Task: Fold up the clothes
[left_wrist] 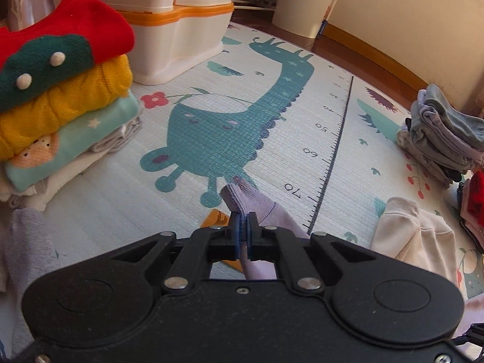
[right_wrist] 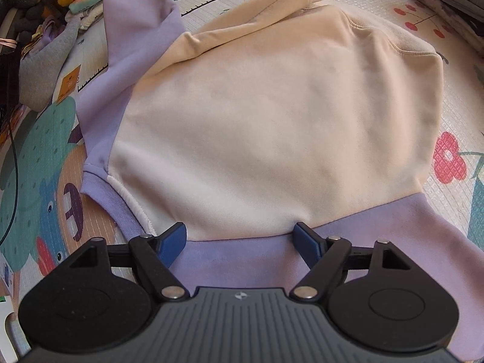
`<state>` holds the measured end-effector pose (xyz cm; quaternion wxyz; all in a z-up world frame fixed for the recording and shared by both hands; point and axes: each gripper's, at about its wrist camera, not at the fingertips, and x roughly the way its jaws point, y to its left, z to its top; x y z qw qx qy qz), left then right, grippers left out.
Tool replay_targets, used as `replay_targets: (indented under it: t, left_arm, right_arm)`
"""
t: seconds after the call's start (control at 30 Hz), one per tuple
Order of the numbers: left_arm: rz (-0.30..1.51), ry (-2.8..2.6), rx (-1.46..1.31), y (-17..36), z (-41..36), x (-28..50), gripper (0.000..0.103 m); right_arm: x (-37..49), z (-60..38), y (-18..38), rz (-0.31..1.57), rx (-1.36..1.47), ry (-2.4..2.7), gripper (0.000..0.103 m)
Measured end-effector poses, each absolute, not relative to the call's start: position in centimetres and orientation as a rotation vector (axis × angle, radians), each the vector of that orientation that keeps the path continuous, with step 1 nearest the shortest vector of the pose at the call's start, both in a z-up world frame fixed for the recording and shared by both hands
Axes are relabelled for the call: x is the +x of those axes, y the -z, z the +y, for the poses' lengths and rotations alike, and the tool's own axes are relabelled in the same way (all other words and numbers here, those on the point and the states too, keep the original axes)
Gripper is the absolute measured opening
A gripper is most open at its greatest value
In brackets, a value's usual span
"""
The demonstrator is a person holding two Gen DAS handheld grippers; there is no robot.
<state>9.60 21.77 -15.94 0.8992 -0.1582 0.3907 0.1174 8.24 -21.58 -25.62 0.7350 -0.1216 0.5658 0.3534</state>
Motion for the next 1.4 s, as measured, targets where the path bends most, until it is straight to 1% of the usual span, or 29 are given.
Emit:
replay_targets:
  t: [0.27,0.43,0.5,0.63,0.77,0.87,0.9,0.93,0.97,1.0,1.07,1.2,1.33,1.4]
  left_arm:
    - [0.849,-0.377,-0.279,17.7,24.8,8.8,0.001]
    - [0.903,-0.392,-0.221,20.0,24.6,8.9,0.001]
    - [0.95,-0.396,-0.177,21.0,24.0,9.3,0.003]
    - [0.871,-0.37,-0.097,20.1,21.6,8.8,0.003]
    - [0.878,-0.219,-0.125,20.7,18.5,8.9,0.003]
    - [0.983,-0.124,-0.051,23.0,15.8,8.5,0.003]
    - [1.02,-0.092,-0.023,23.8,15.0,8.4,0.008]
    - [1.056,-0.06,0.004,24.6,14.1,8.2,0.017]
    - [1.04,-0.073,0.05,24.7,13.7,7.6,0.019]
    - [1.025,-0.106,0.045,24.5,14.1,7.3,0.027]
    - [1.002,-0.176,0.005,23.9,15.0,7.0,0.027]
    - [0.962,-0.193,-0.042,23.1,15.3,7.4,0.027]
    - [0.954,-0.13,-0.106,23.4,14.1,9.0,0.027]
    - [0.966,-0.132,-0.089,24.3,13.8,10.2,0.028]
  right_arm:
    - [8.0,-21.8,25.4,1.228,-0.233,-0.72,0.07]
    - [7.8,-22.4,25.3,1.238,-0.223,-0.703,0.07]
    - [7.6,-22.4,25.3,1.233,-0.228,-0.696,0.07]
    - [6.9,-22.2,24.3,1.165,-0.252,-0.702,0.069]
    - [6.0,-21.9,23.4,1.087,-0.303,-0.744,0.069]
    - [4.9,-21.0,23.2,1.051,-0.351,-0.798,0.065]
    - [4.4,-20.7,23.2,1.045,-0.369,-0.818,0.063]
    - [3.9,-20.3,23.3,1.044,-0.392,-0.843,0.061]
    - [3.5,-20.1,23.5,1.046,-0.413,-0.859,0.058]
    - [3.0,-19.9,23.7,1.052,-0.438,-0.878,0.057]
    - [2.4,-19.7,24.4,1.071,-0.473,-0.897,0.055]
    - [2.8,-20.2,25.1,1.11,-0.462,-0.898,0.056]
    - [3.3,-20.6,25.1,1.124,-0.432,-0.897,0.056]
    - [3.3,-20.9,25.1,1.12,-0.418,-0.901,0.056]
